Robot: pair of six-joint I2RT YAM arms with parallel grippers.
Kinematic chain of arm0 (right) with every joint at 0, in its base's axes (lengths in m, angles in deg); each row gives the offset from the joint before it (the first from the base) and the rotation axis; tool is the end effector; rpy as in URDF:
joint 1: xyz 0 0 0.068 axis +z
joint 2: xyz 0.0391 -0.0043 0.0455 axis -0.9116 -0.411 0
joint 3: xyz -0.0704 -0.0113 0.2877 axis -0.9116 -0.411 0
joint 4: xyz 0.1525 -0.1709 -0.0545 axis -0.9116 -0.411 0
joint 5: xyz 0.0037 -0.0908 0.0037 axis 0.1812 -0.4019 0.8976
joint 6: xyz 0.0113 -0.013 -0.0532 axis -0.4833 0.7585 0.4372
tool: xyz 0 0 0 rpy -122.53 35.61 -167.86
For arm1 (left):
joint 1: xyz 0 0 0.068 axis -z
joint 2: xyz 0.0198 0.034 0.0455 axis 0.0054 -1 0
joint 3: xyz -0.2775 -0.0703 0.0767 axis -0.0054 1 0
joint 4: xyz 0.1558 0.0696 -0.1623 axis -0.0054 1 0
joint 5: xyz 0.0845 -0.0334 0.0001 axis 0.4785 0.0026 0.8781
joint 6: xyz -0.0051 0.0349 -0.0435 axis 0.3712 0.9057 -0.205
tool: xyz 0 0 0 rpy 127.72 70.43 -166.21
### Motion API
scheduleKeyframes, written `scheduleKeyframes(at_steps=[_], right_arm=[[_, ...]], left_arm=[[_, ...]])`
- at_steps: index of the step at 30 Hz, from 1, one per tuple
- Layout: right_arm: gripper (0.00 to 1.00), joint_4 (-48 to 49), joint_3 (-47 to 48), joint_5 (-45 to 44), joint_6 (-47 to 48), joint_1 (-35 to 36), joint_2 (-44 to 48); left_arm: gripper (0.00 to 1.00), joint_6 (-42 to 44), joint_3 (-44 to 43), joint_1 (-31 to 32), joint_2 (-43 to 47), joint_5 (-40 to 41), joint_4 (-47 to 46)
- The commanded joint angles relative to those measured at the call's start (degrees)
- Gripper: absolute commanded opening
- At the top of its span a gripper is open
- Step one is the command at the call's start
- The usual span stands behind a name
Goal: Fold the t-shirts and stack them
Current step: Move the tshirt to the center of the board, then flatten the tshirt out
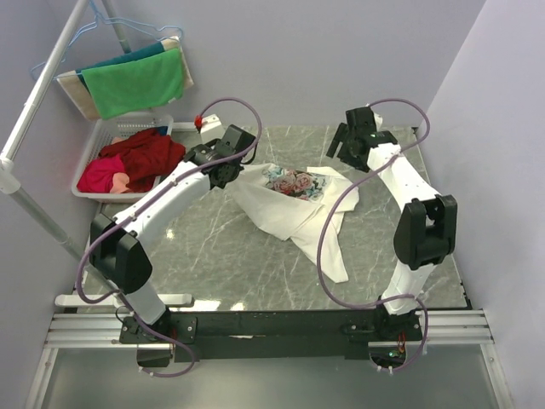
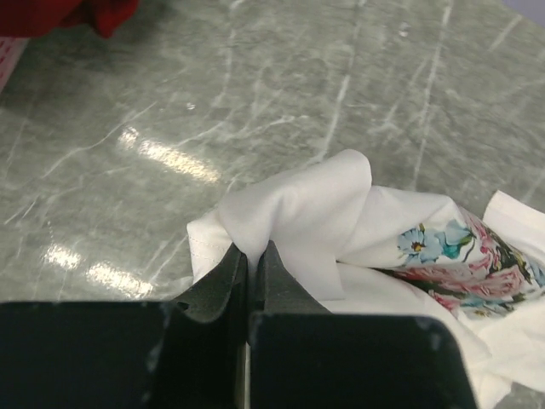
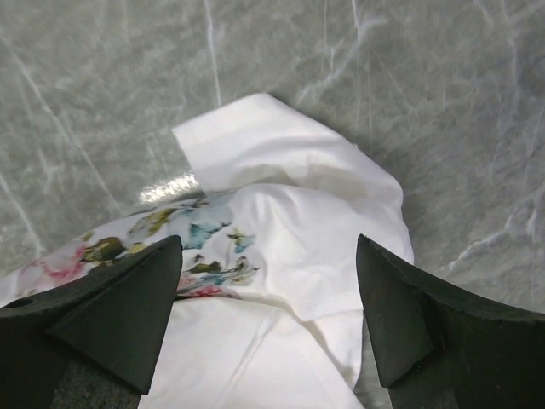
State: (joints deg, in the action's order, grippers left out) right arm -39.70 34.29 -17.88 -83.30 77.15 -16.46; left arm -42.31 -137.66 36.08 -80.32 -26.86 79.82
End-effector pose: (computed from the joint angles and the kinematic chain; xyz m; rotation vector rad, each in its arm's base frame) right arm 0.3770 0.0689 0.3265 0.4697 2.3474 0.1196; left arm 0.2860 -0.1768 0.3629 -0.5937 2.1525 -0.0043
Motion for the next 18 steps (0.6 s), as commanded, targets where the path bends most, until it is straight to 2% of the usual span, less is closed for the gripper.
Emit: scheduleKeyframes(at_steps=[1, 13, 18], right_arm=[[0.89, -4.37, 0.71, -0.86, -1.88, 0.18, -4.20], [0.86, -10.53, 6.60, -1.56, -3.29, -0.08, -13.34], [0.79, -12.02, 8.36, 0.63, -3.47, -0.08, -15.97]], left_arm=[[0.01, -6.07, -1.99, -0.43, -0.76, 4.32, 4.74], [0.01, -5.90, -0.76, -5.97, 1.79, 3.62, 3.60], [0.01, -5.02, -0.32, -7.82, 2.32, 1.86, 2.90]])
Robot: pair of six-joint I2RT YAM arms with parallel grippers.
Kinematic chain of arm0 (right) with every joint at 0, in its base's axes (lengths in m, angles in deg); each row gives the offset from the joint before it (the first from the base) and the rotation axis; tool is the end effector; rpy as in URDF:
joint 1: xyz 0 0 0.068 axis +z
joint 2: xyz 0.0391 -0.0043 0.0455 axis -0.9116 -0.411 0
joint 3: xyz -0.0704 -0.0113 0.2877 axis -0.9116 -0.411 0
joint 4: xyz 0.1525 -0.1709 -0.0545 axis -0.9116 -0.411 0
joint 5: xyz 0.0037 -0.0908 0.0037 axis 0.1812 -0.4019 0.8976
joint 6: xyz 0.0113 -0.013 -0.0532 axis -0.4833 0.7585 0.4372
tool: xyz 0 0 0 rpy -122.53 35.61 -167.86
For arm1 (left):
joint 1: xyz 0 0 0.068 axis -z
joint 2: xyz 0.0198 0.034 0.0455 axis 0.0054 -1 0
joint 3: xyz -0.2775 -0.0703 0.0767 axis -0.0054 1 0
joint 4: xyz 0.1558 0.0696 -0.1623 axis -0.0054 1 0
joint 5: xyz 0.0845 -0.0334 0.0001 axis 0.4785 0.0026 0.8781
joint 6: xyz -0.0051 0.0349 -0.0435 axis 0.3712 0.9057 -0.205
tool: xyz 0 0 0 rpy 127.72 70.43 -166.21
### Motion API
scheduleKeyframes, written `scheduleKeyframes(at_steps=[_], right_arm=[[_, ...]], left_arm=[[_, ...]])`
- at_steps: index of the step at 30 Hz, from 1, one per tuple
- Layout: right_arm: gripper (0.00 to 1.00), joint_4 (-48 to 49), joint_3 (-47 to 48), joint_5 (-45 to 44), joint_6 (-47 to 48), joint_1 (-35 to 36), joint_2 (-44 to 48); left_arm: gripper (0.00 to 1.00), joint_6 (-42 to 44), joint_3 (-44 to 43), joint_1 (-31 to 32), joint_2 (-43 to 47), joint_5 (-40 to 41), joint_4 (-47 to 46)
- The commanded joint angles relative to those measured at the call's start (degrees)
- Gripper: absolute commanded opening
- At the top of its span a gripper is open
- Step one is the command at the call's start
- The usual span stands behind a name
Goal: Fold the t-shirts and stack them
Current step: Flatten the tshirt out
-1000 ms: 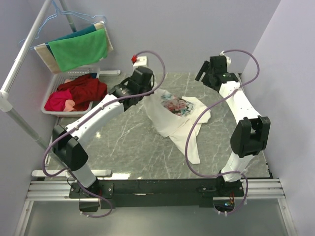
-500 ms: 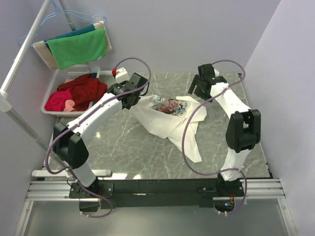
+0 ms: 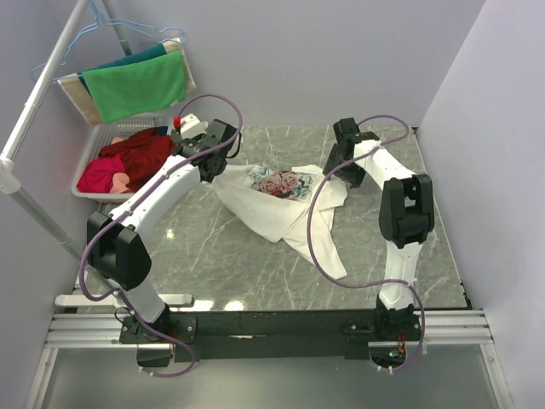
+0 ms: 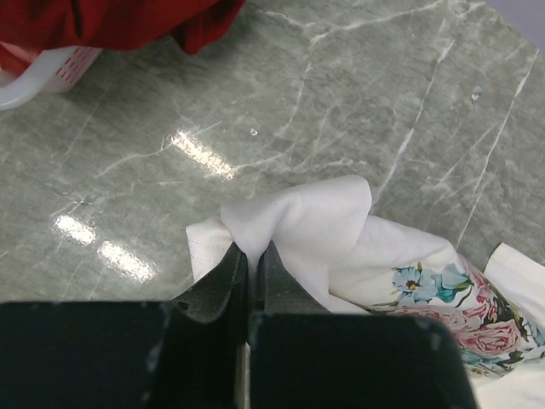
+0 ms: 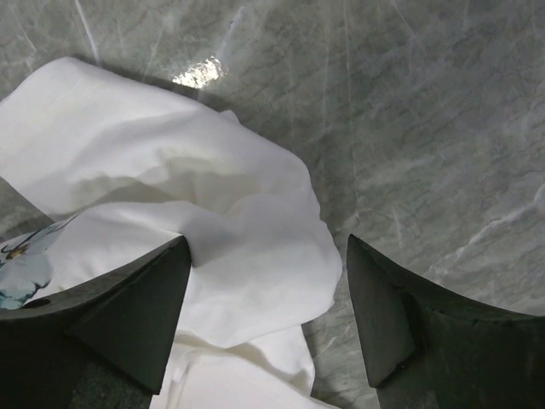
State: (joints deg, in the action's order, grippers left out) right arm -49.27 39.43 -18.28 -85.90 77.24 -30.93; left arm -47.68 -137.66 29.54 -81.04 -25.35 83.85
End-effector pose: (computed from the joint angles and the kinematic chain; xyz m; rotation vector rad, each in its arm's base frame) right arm 0.4129 0.0765 0.2453 0.5459 2.6431 -0.0311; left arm 0.3018 -0.1408 0.3551 -0.8031 2.1206 0.1027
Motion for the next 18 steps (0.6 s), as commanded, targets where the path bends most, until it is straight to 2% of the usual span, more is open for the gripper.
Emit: scheduleKeyframes(at_steps=[1, 5, 12, 15, 16, 18], right_arm=[[0.78, -2.63, 3.31, 1.29, -0.86, -0.26, -1.86], [0.68, -2.98, 3.40, 3.31, -0.34, -0.26, -2.74], [0.67, -3.42, 3.05, 5.77, 0.28, -0.26, -3.62], [0.42, -3.24, 2.26, 6.56, 0.37, -0.26, -3.80], [0.18, -3.24, 2.17, 6.48, 0.37, -0.17, -3.62], [0.03, -3.59, 2.26, 5.87, 0.19, -0.26, -3.27]], left_arm=[[0.01, 0.45, -0.23, -1.46, 3.21, 0.18, -1.21], [0.01, 1.15, -0.14, -2.51, 3.83, -0.44, -1.74], [0.01, 2.29, 0.29, -3.39, 4.53, -1.41, -3.06], [0.01, 2.38, 0.65, -3.48, 4.71, -1.76, -3.23], [0.01, 2.30, 0.73, -3.57, 4.62, -1.85, -3.32], [0.01, 2.47, 0.65, -3.74, 4.71, -2.11, -3.32]])
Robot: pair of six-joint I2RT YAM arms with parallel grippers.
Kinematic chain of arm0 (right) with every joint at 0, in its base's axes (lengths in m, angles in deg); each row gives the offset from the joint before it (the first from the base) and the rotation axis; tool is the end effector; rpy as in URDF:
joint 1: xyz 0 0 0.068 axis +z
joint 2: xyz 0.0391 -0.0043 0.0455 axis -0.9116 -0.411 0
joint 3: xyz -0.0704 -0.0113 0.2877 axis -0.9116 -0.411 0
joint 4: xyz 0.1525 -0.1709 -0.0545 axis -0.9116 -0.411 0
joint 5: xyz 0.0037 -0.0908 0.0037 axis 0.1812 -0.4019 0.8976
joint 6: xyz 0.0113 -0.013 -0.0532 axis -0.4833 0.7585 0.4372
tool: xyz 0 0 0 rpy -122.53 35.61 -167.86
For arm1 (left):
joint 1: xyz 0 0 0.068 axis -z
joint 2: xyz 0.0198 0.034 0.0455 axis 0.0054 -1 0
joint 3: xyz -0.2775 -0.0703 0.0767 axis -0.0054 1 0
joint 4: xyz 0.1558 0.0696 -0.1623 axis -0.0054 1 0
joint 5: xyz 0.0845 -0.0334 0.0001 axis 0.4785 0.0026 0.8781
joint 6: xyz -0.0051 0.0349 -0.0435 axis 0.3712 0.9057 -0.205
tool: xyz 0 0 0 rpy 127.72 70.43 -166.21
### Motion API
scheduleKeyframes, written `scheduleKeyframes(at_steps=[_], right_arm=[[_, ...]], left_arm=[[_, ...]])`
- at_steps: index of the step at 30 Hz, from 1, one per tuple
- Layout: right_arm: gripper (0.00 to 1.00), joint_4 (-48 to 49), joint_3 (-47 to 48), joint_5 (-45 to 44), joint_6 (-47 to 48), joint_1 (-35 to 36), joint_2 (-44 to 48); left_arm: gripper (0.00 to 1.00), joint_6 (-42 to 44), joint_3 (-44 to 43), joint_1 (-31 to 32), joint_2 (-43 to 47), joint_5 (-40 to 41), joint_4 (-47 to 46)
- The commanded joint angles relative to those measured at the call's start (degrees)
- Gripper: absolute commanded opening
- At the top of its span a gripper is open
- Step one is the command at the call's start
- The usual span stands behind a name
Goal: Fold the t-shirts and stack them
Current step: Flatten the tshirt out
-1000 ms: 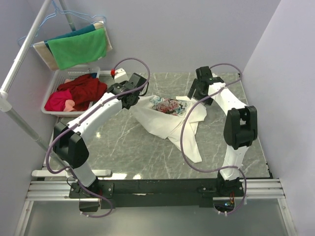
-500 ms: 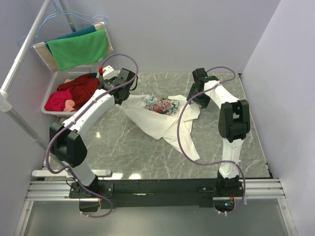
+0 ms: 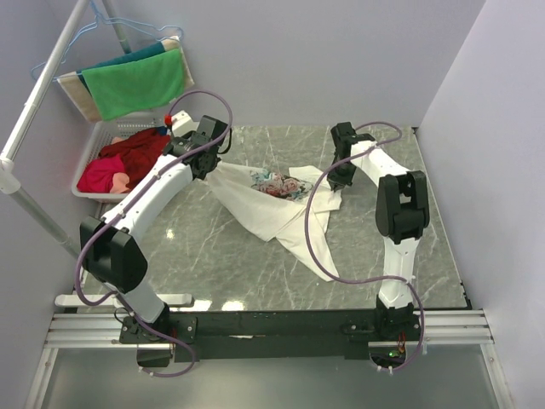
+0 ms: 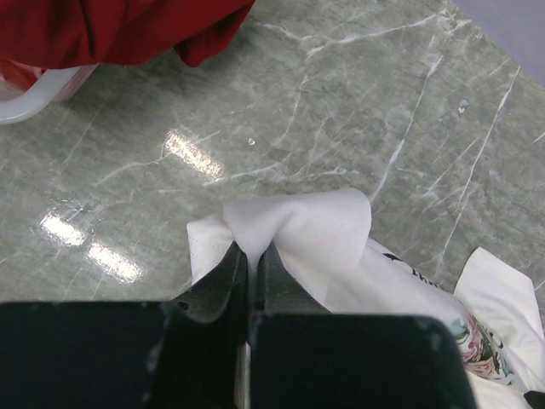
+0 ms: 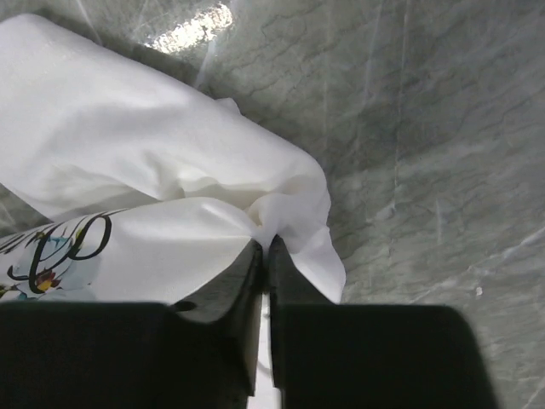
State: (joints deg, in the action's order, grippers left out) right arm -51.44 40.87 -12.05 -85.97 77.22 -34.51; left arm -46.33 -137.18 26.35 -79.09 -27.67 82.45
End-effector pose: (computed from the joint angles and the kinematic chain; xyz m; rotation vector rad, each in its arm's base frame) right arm 0.4191 0.0819 0.2247 0.5349 2.7557 0.0689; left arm 0.3032 -0.1223 0.3639 -0.8401 2.1012 0.0648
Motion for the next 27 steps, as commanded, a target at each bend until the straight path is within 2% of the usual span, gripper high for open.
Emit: scheduleKeyframes(at_steps=[1, 9, 17, 21, 27], right_arm=[[0.00, -1.60, 0.99, -0.54, 0.17, -0.15, 0.49], [0.00, -4.33, 4.85, -8.18, -0.01, -0.24, 9.10], [0.00, -7.14, 15.57, -19.51, 2.10, -0.41, 17.62], [0.00, -6.27, 19.52, -22.07, 3.33, -0.32, 20.61], [0.00, -1.53, 20.07, -23.57, 5.44, -0.32, 26.85]], left_arm=[[0.01, 1.20, 0.17, -0.55, 2.68, 0.21, -2.01], [0.01, 4.98, -4.57, -3.01, 2.67, 1.17, -2.45], [0.01, 15.61, -12.56, -6.18, 2.59, -0.93, -5.26], [0.01, 18.08, -15.38, -7.58, 2.41, -1.46, -5.88], [0.01, 21.24, -20.05, -9.43, 2.32, -3.92, -7.63]])
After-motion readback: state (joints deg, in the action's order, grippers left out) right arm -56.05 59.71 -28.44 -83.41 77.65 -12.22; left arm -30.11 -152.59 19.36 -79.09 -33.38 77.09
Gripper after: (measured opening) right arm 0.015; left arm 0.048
